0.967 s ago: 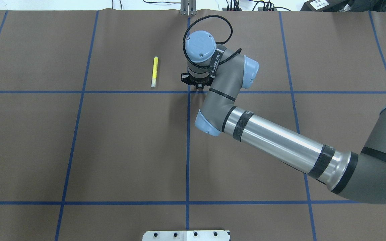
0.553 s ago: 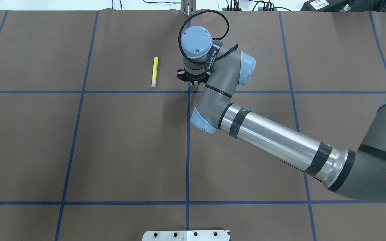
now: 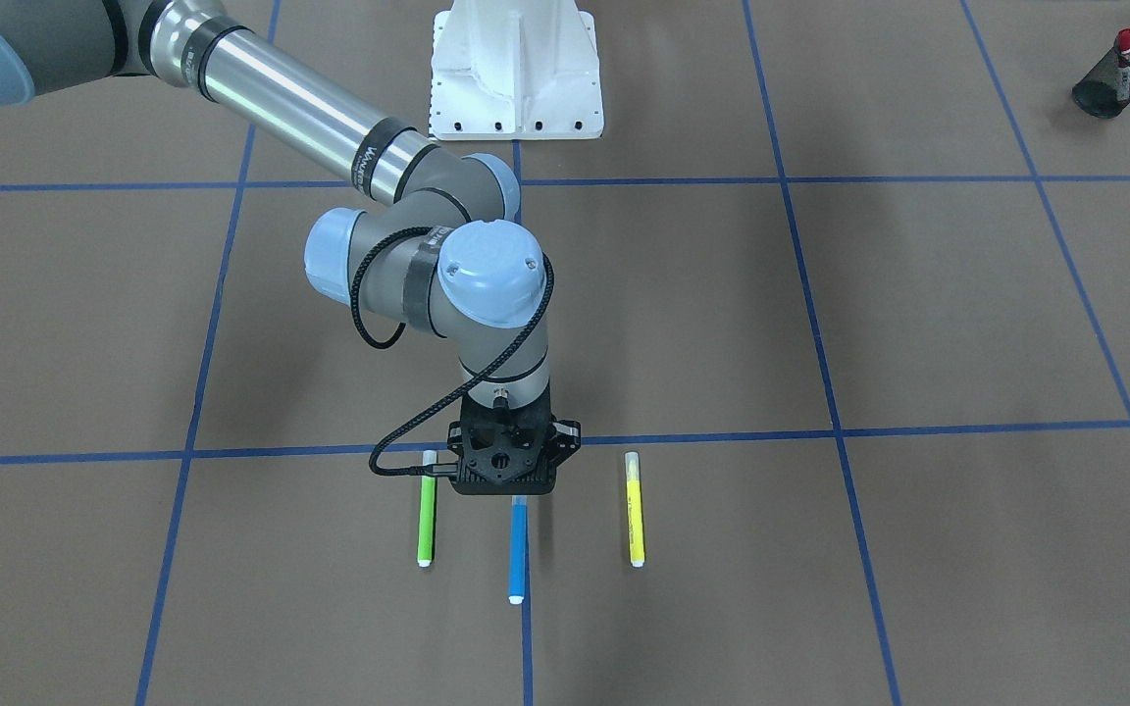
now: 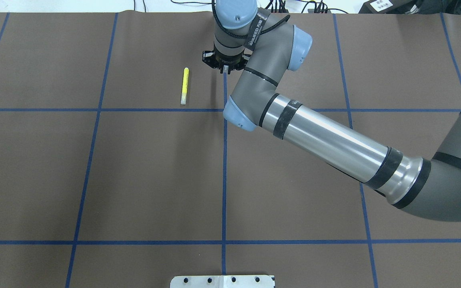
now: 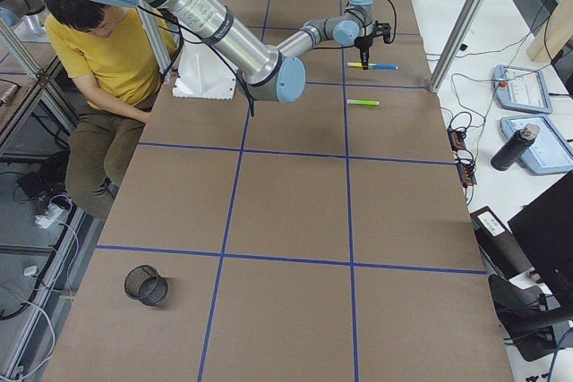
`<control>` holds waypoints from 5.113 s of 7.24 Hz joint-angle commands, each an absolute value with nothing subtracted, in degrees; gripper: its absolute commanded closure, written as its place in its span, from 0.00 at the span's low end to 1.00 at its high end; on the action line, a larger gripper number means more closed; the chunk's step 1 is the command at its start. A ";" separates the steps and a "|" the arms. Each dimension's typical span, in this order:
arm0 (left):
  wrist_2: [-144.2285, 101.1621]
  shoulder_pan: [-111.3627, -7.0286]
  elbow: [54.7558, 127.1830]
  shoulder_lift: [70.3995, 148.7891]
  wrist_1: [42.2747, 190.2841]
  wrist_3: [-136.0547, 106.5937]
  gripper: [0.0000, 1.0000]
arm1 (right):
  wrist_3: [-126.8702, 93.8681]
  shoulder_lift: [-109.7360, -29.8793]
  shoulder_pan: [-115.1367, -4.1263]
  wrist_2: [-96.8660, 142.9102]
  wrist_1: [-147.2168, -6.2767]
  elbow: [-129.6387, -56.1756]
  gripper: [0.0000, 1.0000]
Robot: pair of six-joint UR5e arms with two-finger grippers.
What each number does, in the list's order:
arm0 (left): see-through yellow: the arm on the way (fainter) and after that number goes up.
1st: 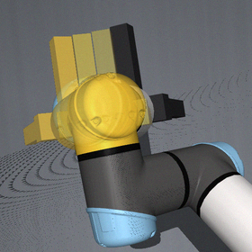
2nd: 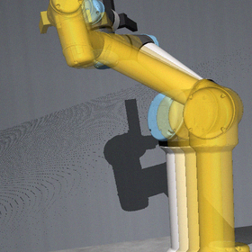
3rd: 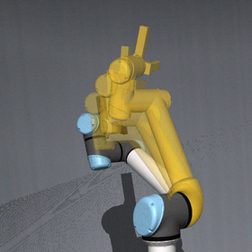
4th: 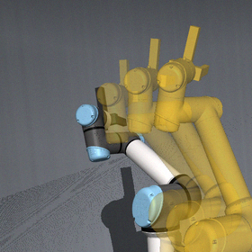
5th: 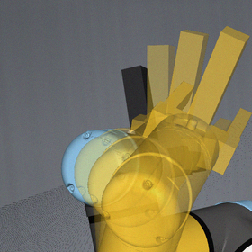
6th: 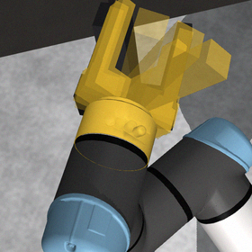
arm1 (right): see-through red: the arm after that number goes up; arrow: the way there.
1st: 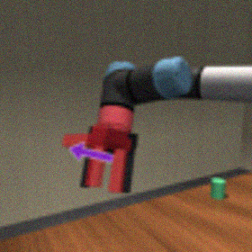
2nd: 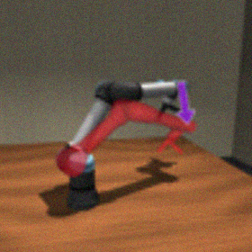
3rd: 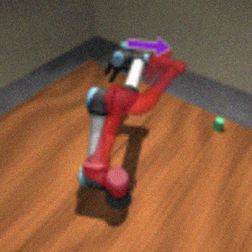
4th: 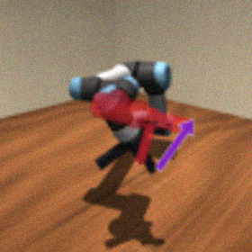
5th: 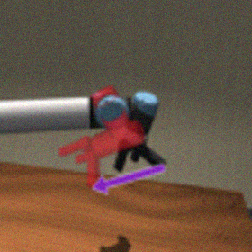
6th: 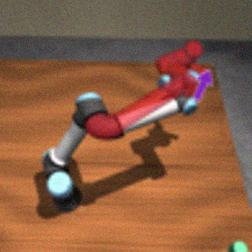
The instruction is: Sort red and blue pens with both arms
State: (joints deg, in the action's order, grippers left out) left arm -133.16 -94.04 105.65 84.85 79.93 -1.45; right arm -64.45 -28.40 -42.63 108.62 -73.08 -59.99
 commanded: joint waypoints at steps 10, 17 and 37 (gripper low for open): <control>-133.15 -93.96 105.56 84.11 81.47 -1.58 0.00 | -19.31 -85.01 -73.45 130.69 -81.91 -107.02 1.00; -133.15 -93.96 105.64 84.20 83.58 -1.49 0.00 | 6.91 -126.96 -91.01 131.91 -81.47 -120.85 1.00; -137.11 -93.87 105.91 83.94 86.04 -1.41 0.00 | 6.59 -120.23 -161.01 123.40 -153.28 -108.55 1.00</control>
State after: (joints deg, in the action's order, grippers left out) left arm -136.72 -93.87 105.92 83.94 86.03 -1.41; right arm 6.80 -119.86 -160.46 123.31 -153.23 -110.31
